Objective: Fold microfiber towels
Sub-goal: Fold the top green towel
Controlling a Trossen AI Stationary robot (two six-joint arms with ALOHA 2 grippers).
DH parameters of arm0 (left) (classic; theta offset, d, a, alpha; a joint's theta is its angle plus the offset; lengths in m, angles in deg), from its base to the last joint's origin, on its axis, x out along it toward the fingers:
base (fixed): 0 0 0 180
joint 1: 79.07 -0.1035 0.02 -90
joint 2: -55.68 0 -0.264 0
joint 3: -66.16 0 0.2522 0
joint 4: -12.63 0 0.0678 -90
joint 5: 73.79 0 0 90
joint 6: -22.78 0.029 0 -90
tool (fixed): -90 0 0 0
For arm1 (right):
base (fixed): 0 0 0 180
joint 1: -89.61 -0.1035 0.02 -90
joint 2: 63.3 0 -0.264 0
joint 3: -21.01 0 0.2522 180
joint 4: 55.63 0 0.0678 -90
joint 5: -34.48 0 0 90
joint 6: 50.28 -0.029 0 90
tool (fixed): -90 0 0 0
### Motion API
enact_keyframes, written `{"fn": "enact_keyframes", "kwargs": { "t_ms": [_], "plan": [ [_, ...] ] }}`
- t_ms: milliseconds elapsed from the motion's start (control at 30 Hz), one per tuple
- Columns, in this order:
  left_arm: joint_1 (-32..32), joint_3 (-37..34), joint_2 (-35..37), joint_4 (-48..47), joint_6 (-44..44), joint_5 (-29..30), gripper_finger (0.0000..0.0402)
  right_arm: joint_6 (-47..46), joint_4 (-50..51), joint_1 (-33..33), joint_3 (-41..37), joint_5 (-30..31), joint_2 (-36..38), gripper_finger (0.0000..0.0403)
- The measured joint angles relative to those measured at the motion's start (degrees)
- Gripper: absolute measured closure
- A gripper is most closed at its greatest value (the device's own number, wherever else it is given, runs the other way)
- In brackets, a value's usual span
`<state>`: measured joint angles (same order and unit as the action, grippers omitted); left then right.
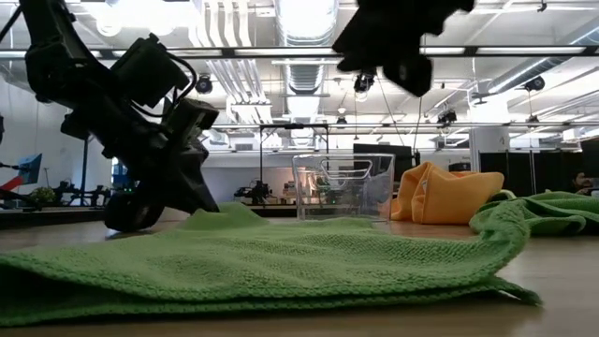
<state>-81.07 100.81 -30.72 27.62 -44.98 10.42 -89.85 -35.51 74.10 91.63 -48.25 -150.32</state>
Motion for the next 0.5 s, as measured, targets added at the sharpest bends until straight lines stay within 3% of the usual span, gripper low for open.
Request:
{"fn": "enact_keyframes", "kwargs": {
  "t_ms": [100,233,500],
  "plan": [
    [0.23,-0.16,1.16,-0.31,9.47,2.89,0.0391,2.70,-0.82,5.26,0.00,-8.20,-1.92,0.0301],
    [1.00,-0.14,2.10,0.23,22.09,1.65,0.0391,7.21,-4.34,10.95,0.00,-16.30,-5.32,0.0278],
    [0.96,0.37,2.84,0.63,39.49,1.32,0.0391,21.72,-4.86,15.26,3.36,-17.92,-11.57,0.0245]
  ]
}}
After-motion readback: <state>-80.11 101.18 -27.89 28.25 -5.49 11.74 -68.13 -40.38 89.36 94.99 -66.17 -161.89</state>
